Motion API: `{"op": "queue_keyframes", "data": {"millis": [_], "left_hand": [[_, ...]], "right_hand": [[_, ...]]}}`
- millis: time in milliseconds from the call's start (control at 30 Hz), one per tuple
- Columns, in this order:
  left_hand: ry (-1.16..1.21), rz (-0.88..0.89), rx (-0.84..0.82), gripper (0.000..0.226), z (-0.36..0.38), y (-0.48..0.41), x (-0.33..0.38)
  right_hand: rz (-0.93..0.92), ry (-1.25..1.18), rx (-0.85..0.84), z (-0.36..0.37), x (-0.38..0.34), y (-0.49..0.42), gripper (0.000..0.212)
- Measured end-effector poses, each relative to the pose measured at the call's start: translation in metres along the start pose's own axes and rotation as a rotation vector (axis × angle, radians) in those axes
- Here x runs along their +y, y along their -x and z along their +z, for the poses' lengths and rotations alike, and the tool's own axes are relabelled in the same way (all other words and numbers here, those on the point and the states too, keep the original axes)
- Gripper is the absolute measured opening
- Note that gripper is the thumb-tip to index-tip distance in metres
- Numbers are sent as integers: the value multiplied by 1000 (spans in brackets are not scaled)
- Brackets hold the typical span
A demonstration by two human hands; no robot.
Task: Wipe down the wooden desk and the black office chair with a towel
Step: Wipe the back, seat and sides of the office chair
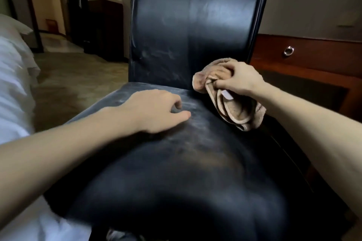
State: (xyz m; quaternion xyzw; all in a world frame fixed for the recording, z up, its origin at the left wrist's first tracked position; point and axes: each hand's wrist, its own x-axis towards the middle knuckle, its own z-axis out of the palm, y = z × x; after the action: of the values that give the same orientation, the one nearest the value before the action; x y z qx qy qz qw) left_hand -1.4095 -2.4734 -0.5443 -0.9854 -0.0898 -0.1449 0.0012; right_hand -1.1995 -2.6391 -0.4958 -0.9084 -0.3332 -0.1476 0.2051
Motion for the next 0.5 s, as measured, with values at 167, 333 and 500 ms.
{"op": "queue_keyframes", "data": {"millis": [167, 333, 500], "left_hand": [[-125, 18, -70, 55, 13, -16, -23], [-89, 18, -175, 77, 32, -3, -31], [-31, -24, -158, 80, 43, 10, -27]], "right_hand": [[83, -150, -363, 33, -6, -54, 87], [83, 161, -506, 97, 3, -64, 73], [121, 168, -344, 85, 4, -34, 81]]}}
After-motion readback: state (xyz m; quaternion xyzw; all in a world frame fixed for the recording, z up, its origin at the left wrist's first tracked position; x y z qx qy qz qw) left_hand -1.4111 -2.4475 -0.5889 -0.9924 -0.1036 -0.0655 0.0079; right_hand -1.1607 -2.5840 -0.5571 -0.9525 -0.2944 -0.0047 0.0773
